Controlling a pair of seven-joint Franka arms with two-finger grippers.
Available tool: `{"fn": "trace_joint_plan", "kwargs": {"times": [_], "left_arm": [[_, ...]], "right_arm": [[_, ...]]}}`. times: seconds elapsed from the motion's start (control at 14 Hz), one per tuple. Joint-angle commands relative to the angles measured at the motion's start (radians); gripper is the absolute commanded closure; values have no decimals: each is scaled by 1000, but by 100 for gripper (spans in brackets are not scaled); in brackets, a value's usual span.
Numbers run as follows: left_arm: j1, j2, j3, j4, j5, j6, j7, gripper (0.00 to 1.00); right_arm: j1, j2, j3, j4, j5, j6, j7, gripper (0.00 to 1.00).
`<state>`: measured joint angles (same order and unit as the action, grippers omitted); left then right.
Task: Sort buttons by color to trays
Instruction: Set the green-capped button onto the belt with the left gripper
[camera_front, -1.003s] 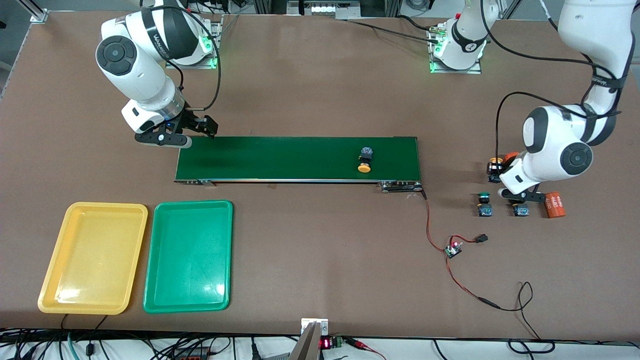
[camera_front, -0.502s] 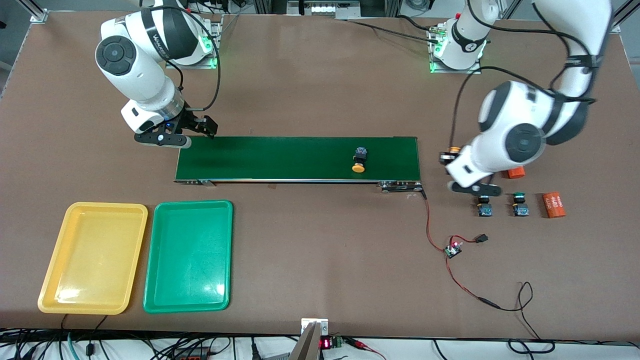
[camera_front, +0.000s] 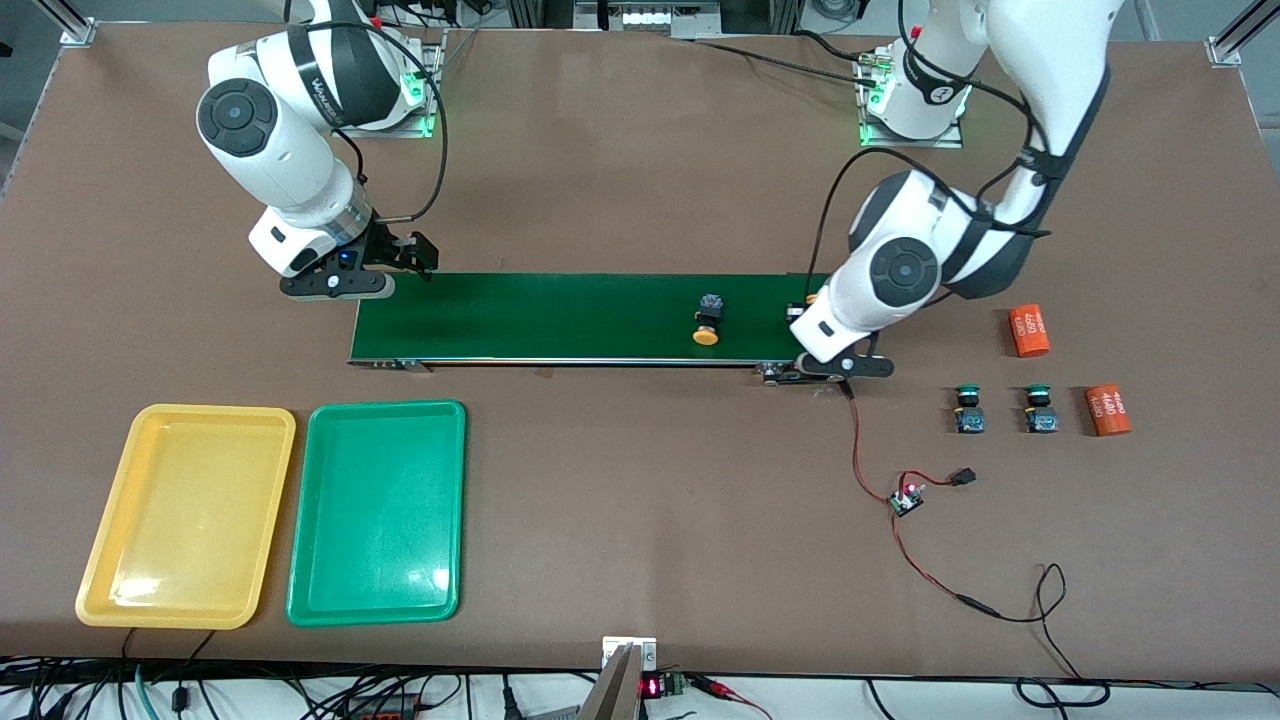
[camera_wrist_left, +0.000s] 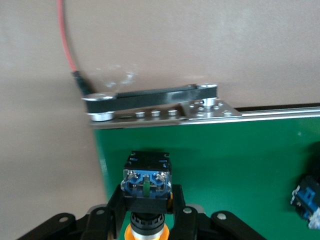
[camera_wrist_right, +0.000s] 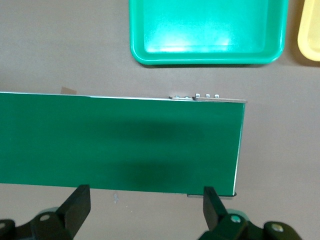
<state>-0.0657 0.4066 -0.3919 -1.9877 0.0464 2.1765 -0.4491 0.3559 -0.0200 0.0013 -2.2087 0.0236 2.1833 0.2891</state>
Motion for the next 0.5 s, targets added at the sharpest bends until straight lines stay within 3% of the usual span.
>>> {"fn": "trace_joint_plan", "kwargs": {"times": [0.0,0.07,0.14,0.43], "left_arm": [[-11,-9,-1,-16,9,16,-36,69],[-11,-11,-1,-16,7,14,-51,31],[-11,-18,-2,-14,9,13,-75,0],[-3,-60,-4,26,7,-52,-117,0]], "right_arm": [[3,5,2,-2,1,16,-28,0],[3,8,2,-2,1,21,-28,0],[12,9,2,-2,1,21,-28,0],[26,11,0,-2,1,21,-28,0]]}}
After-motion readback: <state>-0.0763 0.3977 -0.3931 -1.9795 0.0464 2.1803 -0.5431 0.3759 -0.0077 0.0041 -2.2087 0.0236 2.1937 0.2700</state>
